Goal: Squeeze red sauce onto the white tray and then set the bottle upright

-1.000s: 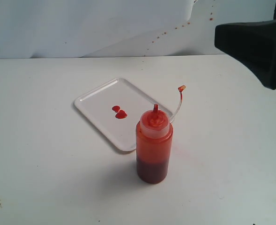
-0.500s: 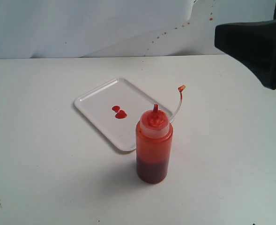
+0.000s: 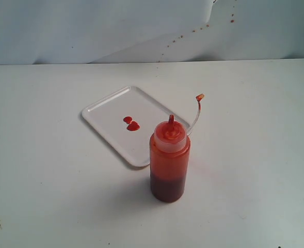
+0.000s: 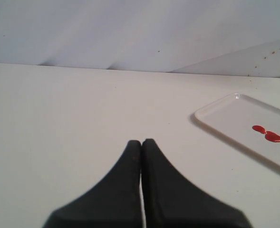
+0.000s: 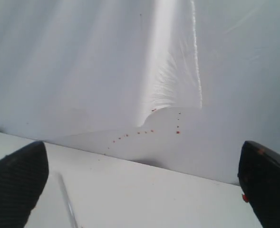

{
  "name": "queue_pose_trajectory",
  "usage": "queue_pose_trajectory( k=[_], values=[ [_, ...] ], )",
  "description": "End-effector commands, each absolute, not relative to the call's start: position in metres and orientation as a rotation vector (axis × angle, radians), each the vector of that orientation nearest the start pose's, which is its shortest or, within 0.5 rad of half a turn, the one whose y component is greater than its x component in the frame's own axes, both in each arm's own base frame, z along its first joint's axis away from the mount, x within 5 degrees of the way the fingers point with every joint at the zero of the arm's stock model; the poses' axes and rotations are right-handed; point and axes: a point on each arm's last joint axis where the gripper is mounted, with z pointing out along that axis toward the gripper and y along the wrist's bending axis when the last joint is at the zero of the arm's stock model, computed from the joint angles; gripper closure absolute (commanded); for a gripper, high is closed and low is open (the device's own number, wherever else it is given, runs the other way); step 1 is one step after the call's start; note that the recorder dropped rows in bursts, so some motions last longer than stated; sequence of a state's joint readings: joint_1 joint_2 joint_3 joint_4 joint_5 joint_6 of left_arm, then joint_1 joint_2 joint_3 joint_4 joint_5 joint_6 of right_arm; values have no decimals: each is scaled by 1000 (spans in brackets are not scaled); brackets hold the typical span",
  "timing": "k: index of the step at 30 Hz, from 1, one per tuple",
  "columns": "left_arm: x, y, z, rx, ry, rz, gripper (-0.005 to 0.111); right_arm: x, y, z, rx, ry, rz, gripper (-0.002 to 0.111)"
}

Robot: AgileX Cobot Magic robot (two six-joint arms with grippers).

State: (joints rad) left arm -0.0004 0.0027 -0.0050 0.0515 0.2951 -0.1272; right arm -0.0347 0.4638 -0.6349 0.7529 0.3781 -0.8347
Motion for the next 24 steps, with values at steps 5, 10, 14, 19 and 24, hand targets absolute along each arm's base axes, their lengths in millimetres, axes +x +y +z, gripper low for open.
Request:
queue_pose_trajectory(
  k=[5, 10, 14, 19, 24],
  values=[
    [55, 1, 187, -67, 1767, -37, 107, 92, 18, 361, -315, 1566, -4, 3],
    [55, 1, 187, -67, 1767, -37, 107, 94, 15, 356, -308, 1574, -50, 3],
    [55, 1, 187, -67, 1767, -37, 107, 94, 5, 351, -212, 1611, -110, 3],
    [55, 1, 187, -65, 1767, -36, 107, 84, -4, 344, -67, 1494, -156, 3],
    [55, 1, 187, -65, 1767, -36, 107, 71, -2, 329, -98, 1337, -179, 3]
  ],
)
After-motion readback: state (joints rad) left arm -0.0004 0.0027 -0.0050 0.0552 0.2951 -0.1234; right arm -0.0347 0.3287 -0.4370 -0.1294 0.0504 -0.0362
